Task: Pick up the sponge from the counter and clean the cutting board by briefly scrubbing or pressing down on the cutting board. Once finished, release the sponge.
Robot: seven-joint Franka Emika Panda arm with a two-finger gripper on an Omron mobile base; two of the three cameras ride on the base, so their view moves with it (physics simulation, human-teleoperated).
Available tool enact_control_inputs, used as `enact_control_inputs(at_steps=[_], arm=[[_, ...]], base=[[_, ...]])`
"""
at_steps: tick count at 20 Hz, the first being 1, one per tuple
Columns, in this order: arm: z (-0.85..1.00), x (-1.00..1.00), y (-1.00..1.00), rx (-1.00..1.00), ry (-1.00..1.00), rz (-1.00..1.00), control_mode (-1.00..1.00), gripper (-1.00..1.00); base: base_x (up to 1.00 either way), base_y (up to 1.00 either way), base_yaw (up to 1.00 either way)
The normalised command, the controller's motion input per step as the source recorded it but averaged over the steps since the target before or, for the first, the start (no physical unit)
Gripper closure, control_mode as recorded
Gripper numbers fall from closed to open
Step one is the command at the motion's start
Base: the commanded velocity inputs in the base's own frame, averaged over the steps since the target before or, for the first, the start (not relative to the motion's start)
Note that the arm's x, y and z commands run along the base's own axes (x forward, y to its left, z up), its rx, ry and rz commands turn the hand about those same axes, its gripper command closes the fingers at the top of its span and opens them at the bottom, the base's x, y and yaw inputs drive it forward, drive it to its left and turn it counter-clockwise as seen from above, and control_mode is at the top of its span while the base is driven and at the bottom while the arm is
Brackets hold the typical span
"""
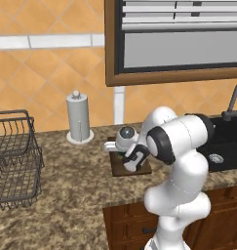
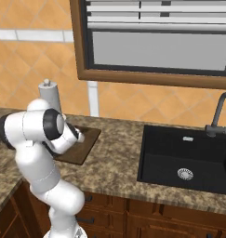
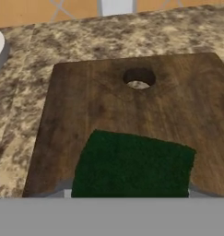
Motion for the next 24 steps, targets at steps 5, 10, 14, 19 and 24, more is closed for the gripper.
enact_control_inputs(at_steps=[5,10,14,19,24], arm=[[-0.22,0.54,-0.08,0.0,-0.06,-0.06,-1.0,1.0],[-0.31,0.64,-0.11,0.0,0.0,-0.07,-1.0,1.0],[-0.22,0.62,-0.17,0.01,0.0,-0.07,-1.0,1.0],[-0.06,0.69,-0.36,0.06,0.02,-0.03,-1.0,1.0],[-0.16,0.57,-0.5,0.08,0.04,0.0,-1.0,1.0]], base=[[0.0,0.0,0.0],[0.0,0.0,0.0],[0.0,0.0,0.0],[0.0,0.0,0.0],[0.0,0.0,0.0]])
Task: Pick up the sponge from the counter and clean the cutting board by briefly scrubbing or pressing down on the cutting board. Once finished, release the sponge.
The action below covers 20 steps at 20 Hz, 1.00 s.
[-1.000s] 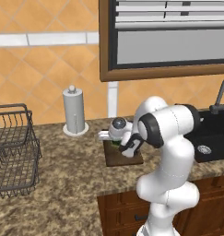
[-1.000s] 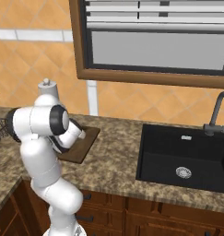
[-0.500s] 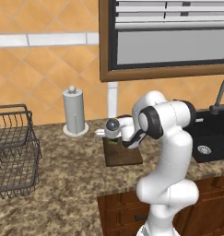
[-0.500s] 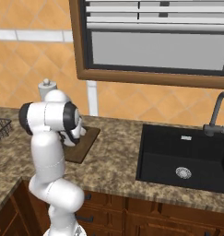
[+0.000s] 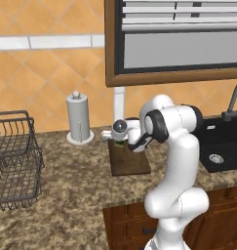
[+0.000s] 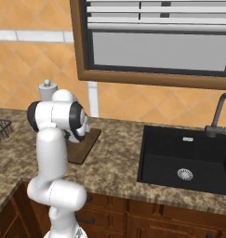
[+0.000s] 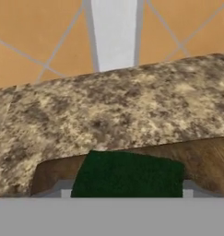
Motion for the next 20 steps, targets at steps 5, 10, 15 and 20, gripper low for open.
enact_control_inputs(at_steps=[5,10,15,20], arm=[[-0.28,0.05,-0.53,0.05,0.1,-0.07,-1.0,1.0],[-0.16,-0.12,-0.67,0.04,0.03,-0.09,-1.0,1.0],[-0.22,-0.13,-0.51,0.01,0.07,-0.07,-1.0,1.0],[-0.5,-0.44,-0.01,-0.01,0.04,-0.02,-1.0,1.0]], base=[[0.0,0.0,0.0],[0.0,0.0,0.0],[0.0,0.0,0.0],[0.0,0.0,0.0]])
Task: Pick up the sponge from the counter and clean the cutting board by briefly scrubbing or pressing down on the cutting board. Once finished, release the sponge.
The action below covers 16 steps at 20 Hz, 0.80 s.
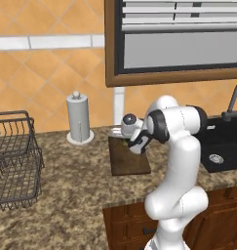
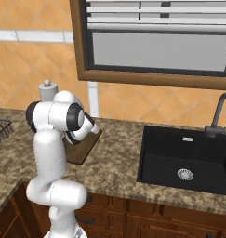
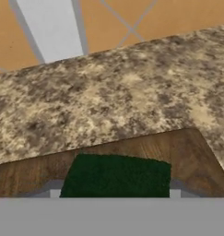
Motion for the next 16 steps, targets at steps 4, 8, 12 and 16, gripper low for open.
enact_control_inputs(at_steps=[4,8,12,16], arm=[[-0.36,-0.93,0.0,0.0,0.07,0.0,-1.0,1.0],[-0.65,-1.0,0.0,-0.01,0.08,0.03,-1.0,1.0],[-0.79,-1.0,0.0,-0.02,0.06,0.07,-1.0,1.0],[-0.79,-1.0,0.01,-0.01,0.02,0.09,-1.0,1.0]], base=[[0.0,0.0,0.0],[0.0,0.0,0.0],[0.0,0.0,0.0],[0.0,0.0,0.0]])
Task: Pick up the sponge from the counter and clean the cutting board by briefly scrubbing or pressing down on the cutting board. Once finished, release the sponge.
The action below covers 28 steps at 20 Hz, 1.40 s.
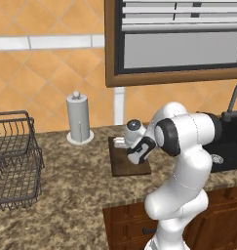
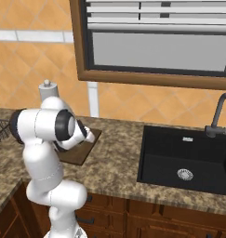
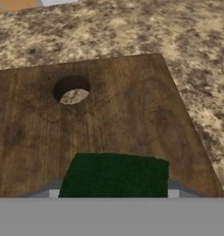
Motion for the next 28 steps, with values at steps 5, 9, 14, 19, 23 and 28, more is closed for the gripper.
enact_control_inputs(at_steps=[5,9,14,19,23,28], arm=[[-0.71,-1.0,0.03,0.0,0.0,0.08,-1.0,1.0],[-0.77,-1.0,0.02,0.0,0.0,0.08,-1.0,1.0],[-0.46,-1.0,0.0,0.0,0.02,0.05,-1.0,1.0],[-0.02,-0.84,0.0,0.0,0.06,0.0,-1.0,1.0],[-0.45,-0.66,0.0,0.0,0.14,0.0,-1.0,1.0],[-0.8,0.1,-0.24,0.0,0.16,0.0,-1.0,1.0]], base=[[0.0,0.0,0.0],[0.0,0.0,0.0],[0.0,0.0,0.0],[0.0,0.0,0.0],[0.0,0.0,0.0],[0.0,0.0,0.0]])
